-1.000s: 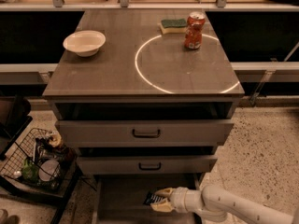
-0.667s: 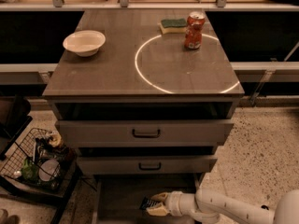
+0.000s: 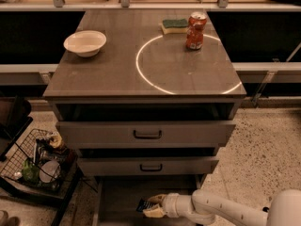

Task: Place rxbar blueberry into bottom drawer

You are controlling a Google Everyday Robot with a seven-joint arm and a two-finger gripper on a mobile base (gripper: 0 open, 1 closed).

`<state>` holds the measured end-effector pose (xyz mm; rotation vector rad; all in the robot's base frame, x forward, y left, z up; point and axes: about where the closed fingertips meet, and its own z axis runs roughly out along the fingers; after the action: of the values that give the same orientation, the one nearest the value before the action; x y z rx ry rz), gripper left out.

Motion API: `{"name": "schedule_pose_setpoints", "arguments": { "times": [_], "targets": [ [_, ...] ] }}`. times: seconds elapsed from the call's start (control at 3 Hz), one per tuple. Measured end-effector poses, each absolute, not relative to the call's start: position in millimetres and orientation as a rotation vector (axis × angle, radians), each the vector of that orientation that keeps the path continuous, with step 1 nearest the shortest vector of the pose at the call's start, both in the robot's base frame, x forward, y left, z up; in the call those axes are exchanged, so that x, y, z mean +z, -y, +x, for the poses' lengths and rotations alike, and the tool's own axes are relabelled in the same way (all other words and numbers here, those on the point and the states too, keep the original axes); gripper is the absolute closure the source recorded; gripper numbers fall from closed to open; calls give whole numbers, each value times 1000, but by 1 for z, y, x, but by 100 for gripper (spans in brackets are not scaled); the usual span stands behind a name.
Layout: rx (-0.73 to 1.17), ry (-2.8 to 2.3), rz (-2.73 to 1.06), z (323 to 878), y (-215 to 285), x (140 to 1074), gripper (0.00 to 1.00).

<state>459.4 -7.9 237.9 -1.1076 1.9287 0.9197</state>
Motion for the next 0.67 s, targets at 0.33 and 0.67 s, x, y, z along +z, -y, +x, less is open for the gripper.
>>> {"name": "schedule_pose_setpoints", "arguments": {
  "times": [0.33,0.67],
  "targets": [
    [1028,-1837,-1088,465,-34,215,100],
    [1106,-1781,-1077,472,-68,170,100]
  ]
}}
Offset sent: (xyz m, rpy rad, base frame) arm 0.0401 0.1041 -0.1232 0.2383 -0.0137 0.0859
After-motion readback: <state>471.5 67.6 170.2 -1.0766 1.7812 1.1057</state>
